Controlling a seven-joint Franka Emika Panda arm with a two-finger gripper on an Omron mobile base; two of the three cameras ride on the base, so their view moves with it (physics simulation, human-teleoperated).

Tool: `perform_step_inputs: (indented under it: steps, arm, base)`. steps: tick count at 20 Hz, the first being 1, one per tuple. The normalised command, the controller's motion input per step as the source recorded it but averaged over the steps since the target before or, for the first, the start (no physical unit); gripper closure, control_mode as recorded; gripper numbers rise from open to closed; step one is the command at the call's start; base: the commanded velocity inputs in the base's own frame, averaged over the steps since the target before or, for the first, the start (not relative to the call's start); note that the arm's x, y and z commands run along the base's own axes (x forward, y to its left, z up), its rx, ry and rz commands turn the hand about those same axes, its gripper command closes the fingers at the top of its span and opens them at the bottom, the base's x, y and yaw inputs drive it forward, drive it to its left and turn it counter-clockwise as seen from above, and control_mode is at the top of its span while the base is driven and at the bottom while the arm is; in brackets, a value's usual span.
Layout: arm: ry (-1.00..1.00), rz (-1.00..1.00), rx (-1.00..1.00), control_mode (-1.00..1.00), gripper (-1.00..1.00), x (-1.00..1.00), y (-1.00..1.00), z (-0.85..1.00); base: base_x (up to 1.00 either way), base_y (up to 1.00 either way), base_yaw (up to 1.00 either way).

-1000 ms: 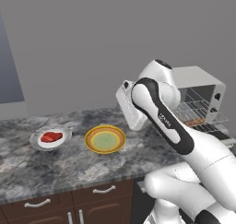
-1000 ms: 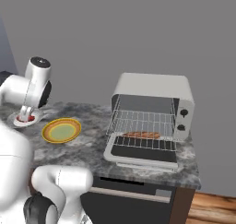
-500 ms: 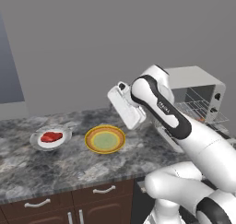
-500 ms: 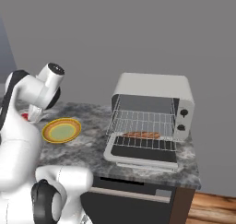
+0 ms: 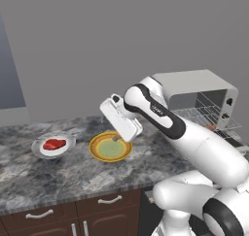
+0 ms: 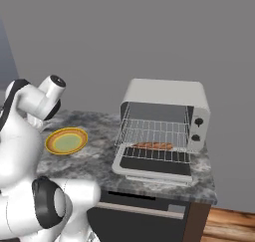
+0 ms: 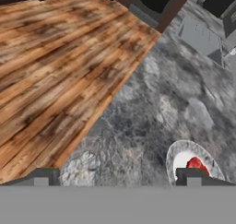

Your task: Open the toaster oven door. Place the baguette on the bottom rack in the toaster oven and place the steak on the top rack.

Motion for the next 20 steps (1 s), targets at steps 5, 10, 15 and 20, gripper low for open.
perform_step_inputs:
  steps: [5,10,15,20]
  arm:
    - [0.12,0.05,0.0,-1.0,-1.0,0.07,0.08,-0.25]
    - [0.02,0.0,0.0,-1.0,-1.0,0.07,0.1,-0.26]
    - [0.0,0.0,0.0,-1.0,-1.0,0.16,0.17,-0.2]
    - [0.0,0.0,0.0,-1.0,-1.0,0.19,0.17,-0.06]
  base:
    - [0.0,0.0,0.0]
    - [0.0,0.0,0.0]
    - [0.0,0.0,0.0]
    - [0.0,0.0,0.0]
